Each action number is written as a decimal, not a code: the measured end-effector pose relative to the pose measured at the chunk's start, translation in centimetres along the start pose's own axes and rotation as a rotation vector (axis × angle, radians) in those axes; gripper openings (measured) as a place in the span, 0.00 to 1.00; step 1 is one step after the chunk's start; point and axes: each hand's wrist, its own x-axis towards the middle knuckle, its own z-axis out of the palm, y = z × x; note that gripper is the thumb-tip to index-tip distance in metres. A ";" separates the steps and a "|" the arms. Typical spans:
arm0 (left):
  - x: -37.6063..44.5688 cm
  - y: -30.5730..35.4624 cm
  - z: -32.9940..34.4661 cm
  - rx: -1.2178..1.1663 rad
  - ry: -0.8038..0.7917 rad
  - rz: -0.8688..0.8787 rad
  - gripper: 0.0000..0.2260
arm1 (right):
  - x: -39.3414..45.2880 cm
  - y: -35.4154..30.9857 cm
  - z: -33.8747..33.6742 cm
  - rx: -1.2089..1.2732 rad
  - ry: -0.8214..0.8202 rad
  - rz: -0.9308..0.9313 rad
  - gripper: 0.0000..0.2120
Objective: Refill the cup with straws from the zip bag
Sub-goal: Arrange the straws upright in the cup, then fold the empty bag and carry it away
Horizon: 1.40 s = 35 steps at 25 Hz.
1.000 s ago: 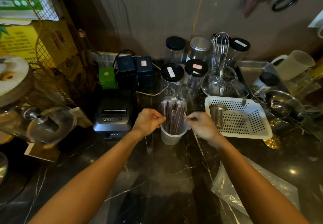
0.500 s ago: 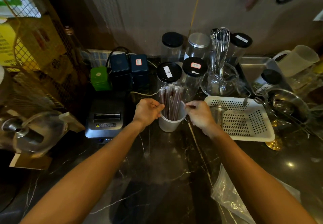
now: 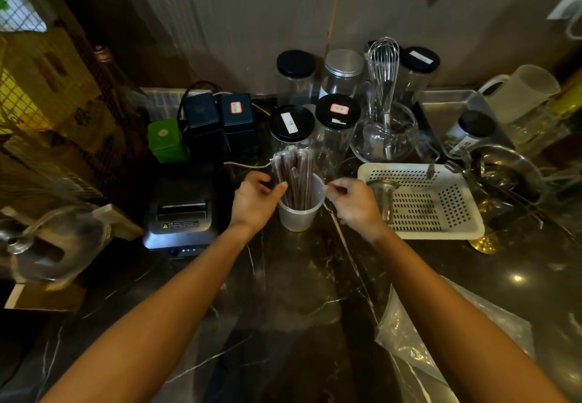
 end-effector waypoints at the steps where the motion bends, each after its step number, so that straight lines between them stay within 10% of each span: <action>1: -0.5 0.4 0.0 0.019 0.049 0.028 0.21 | -0.6 -0.1 -0.5 -0.012 0.008 -0.023 0.06; 7: -5.0 4.3 2.9 -0.026 0.095 0.246 0.17 | -4.4 1.5 -4.6 -0.010 0.105 -0.065 0.05; 12: -8.3 5.8 8.7 -0.019 -0.382 0.083 0.10 | -8.4 4.7 -8.2 -0.016 0.226 -0.050 0.07; 18: -12.8 4.2 17.6 0.147 -0.635 -0.149 0.26 | -15.2 11.6 -11.4 -0.108 0.359 0.149 0.06; 31: -16.9 1.1 22.8 0.276 -0.741 -0.246 0.13 | -24.8 23.4 -8.7 -0.325 0.100 0.298 0.10; 35: -17.5 2.3 22.3 0.058 -0.814 -0.320 0.07 | -25.4 23.5 -8.7 -0.367 -0.040 0.280 0.28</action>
